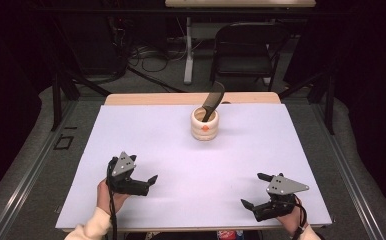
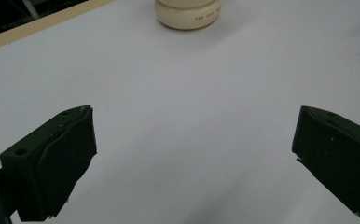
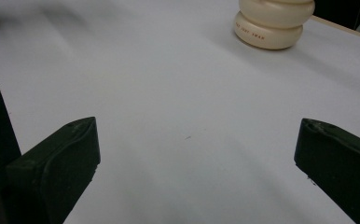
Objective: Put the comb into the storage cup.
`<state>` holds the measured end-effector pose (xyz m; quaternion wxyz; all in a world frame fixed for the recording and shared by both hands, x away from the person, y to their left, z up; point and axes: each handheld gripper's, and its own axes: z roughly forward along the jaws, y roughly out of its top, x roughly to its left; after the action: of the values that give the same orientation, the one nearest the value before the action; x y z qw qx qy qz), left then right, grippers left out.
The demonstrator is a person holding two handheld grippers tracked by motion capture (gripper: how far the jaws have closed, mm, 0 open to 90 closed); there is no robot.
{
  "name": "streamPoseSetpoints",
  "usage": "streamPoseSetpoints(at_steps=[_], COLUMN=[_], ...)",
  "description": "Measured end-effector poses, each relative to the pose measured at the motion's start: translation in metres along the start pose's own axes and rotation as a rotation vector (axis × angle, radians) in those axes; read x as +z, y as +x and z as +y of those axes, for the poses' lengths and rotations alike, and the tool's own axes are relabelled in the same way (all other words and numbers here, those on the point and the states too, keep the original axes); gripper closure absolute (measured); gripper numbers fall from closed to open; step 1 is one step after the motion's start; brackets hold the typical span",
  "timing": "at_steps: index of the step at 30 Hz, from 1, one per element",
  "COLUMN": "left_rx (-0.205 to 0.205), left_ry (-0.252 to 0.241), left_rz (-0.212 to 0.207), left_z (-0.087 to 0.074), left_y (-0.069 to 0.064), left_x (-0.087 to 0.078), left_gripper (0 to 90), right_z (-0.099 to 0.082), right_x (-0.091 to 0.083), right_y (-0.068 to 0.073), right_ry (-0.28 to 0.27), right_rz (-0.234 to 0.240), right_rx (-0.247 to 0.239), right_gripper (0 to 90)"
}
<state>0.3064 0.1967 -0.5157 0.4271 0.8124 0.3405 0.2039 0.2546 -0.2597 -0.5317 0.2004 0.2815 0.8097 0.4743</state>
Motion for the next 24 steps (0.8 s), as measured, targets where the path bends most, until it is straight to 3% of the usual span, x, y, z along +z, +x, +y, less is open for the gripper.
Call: streamPoseSetpoints(at_steps=[6,24], left_rx=[-0.023,-0.029], left_ry=[-0.004,-0.001], left_rz=[0.004,0.009], left_z=[-0.007,-0.024], left_y=[-0.001,-0.012], left_x=[-0.007,-0.026], left_gripper=[0.0,0.0], right_z=[0.0,0.0], right_x=[-0.001,0.0], right_y=[0.0,0.0], right_ry=[-0.005,-0.003], right_rz=[0.0,-0.002], right_rx=[-0.001,0.0], right_gripper=[0.0,0.0])
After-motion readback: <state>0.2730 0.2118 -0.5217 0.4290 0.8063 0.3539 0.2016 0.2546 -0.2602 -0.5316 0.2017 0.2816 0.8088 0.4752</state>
